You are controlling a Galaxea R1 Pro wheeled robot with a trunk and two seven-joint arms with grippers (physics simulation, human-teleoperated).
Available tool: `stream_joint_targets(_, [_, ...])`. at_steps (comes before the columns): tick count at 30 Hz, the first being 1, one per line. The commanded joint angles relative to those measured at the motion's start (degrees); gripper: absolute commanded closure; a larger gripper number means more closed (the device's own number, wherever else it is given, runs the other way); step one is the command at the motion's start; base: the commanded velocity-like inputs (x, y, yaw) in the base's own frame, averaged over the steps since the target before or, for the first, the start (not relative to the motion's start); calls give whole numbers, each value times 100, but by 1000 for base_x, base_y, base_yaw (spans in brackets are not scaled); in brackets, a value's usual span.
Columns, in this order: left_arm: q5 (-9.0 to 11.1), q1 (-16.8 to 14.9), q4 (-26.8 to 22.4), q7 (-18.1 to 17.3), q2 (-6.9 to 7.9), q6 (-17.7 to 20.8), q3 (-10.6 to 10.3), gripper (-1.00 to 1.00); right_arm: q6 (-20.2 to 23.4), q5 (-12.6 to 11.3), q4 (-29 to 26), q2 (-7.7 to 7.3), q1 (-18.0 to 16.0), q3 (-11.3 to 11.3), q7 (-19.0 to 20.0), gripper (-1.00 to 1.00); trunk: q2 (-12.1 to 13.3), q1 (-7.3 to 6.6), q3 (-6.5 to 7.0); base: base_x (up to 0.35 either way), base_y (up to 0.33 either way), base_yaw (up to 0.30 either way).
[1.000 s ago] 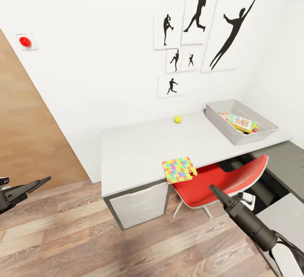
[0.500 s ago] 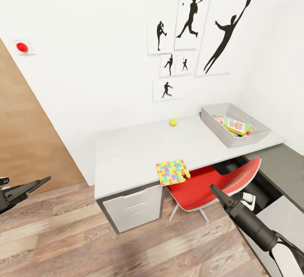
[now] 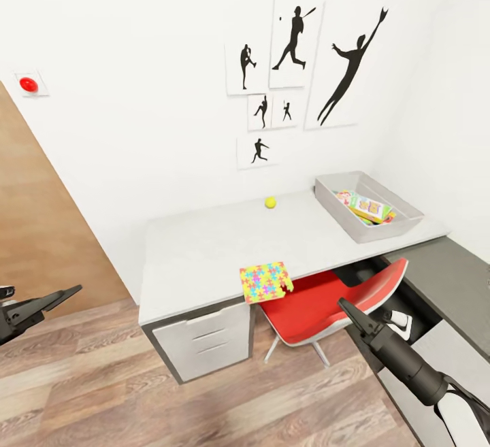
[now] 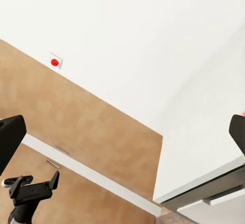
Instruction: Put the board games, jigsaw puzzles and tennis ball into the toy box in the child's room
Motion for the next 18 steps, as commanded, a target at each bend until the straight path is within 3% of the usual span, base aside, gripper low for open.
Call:
stream_joint_targets(1, [-4,-5,-2,-23,-1,61,-1,-100,42,-19,0,-1,-4,-3,0,-100,-11,4,-1,0,-217,0])
stream_joint_targets(7, [-5,-5,-2,-23,0,63,2,-100,42,171,0,6,-4,2,5,-100,-11,4,56,0,-234,0])
stream_joint_targets(14, [3,-5,-2,-23,-4,65,0,-100,42,202,0,8,-4,3,9,-100,-11,4,122,0,-52,0])
stream_joint_targets(18, [3,-5,-2,-23,0,64,2,-100,42,203,0,8,-4,5,9,-100,-11,4,160,38,-198,0])
